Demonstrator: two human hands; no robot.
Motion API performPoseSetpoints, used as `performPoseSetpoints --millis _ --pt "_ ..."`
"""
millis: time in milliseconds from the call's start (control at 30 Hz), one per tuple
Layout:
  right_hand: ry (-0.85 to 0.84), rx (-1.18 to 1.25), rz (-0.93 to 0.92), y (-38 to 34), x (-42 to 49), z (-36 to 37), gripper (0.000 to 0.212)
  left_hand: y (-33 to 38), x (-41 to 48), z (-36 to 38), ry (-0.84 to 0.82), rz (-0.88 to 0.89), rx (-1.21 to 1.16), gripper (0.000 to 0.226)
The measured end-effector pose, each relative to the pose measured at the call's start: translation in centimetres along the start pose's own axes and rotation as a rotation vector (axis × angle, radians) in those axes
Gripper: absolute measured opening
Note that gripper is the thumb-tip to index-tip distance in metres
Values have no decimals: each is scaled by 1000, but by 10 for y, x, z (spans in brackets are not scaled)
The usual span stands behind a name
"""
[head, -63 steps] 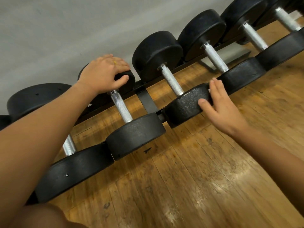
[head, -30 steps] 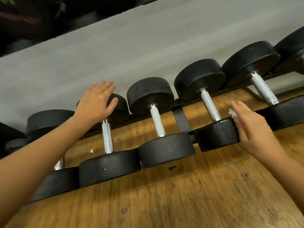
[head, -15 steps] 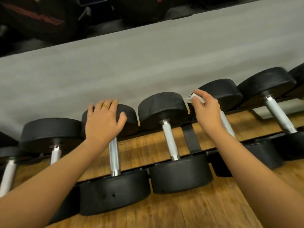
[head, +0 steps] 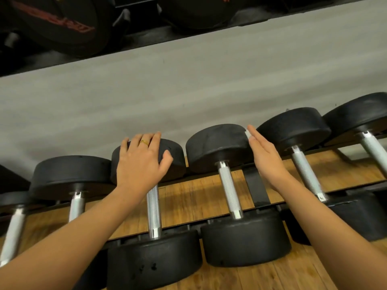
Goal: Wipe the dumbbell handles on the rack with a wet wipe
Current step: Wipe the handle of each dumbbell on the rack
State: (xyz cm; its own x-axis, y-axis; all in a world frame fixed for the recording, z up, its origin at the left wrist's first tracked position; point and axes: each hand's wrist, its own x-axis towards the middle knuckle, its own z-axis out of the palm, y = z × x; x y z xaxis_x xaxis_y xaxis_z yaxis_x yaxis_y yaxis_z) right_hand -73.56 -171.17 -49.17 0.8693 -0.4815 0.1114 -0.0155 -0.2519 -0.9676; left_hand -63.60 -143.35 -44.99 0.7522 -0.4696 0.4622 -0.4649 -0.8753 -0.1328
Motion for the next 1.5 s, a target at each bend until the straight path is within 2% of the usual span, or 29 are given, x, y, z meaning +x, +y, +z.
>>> performPoseSetpoints --millis 233,500,667,800,1000,1167,1333,1500 --pt "55 4 61 -7 10 5 44 1 1 -1 -18 -8 7 60" --pt "-41 -27 25 -5 5 -2 47 -1 3 0 -38 -7 0 64" --pt "49 30 45 -8 1 12 46 0 3 1 -41 -14 -13 65" --pt "53 -50 -10 -1 -14 13 47 -3 3 2 -39 -15 -10 66" --pt "78 37 99 -24 21 17 46 -2 2 2 -39 -4 17 68" --pt "87 -50 16 -11 2 21 48 2 2 -3 -123 15 84 72" --pt "17 -59 3 -9 15 5 48 5 4 -3 -90 3 80 73" --pt "127 63 119 -16 26 25 47 -4 -3 6 -9 81 34 66"
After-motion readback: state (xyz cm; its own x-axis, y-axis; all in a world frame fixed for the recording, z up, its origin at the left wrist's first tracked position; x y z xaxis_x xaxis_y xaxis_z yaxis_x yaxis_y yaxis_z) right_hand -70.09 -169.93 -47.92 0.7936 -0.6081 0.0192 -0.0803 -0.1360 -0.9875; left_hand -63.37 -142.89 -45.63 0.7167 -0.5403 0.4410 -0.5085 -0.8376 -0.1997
